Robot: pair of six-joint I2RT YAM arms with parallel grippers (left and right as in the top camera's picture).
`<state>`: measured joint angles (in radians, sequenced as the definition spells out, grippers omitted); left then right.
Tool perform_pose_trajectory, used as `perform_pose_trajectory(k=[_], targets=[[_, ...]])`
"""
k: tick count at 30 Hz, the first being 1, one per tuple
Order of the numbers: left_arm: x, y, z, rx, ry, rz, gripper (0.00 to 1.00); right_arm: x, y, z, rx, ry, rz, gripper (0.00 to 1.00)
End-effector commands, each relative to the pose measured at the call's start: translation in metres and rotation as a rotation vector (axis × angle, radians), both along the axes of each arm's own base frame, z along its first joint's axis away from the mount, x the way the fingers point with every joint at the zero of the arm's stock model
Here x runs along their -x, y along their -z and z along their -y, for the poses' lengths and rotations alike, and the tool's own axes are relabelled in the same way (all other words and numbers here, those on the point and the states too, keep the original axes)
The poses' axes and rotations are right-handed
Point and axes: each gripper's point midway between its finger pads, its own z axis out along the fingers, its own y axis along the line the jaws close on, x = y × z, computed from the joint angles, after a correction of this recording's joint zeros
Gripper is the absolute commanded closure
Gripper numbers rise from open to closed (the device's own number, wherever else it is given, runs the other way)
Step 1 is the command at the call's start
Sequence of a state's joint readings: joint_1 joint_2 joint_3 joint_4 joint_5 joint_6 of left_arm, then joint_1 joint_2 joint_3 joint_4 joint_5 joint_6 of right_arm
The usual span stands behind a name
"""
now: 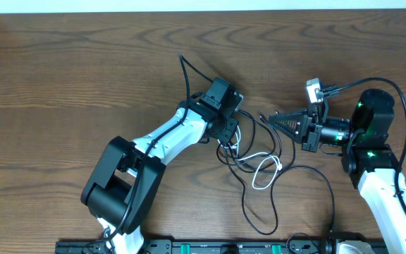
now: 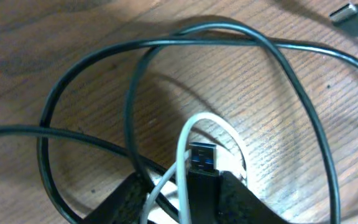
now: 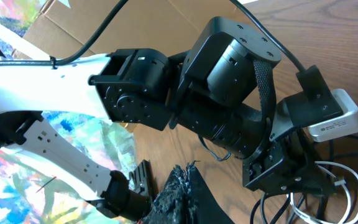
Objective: Untangle cables
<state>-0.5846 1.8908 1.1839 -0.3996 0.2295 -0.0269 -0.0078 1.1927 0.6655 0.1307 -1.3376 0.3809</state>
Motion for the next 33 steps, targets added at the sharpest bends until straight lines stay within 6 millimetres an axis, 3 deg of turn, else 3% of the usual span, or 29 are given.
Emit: perform_pose_trajectory(k=[1,5,10,16,24,33], targets=[[0.000,0.001,-0.002,-0.012,-0.004,0.002,0.67,0.002,-0.004,-0.001,0.004,-0.007,0.031,0.99],[0.000,0.001,-0.002,-0.013,-0.004,0.003,0.75,0.002,-0.004,-0.001,0.004,-0.007,0.031,0.99],[-0.001,0.000,-0.002,-0.010,-0.004,0.006,0.92,0.002,-0.004,-0.001,0.004,-0.007,0.031,0.99],[-0.006,-0.012,0.003,0.011,-0.003,0.032,0.92,0.002,-0.004,-0.001,0.004,-0.007,0.031,0.99],[-0.016,-0.056,0.010,0.081,-0.002,0.131,0.89,0.002,-0.004,-0.001,0.004,-0.007,0.031,0.99],[-0.016,-0.060,0.011,0.091,-0.001,0.140,0.92,0.002,-0.003,-0.001,0.004,-0.007,0.023,0.99]])
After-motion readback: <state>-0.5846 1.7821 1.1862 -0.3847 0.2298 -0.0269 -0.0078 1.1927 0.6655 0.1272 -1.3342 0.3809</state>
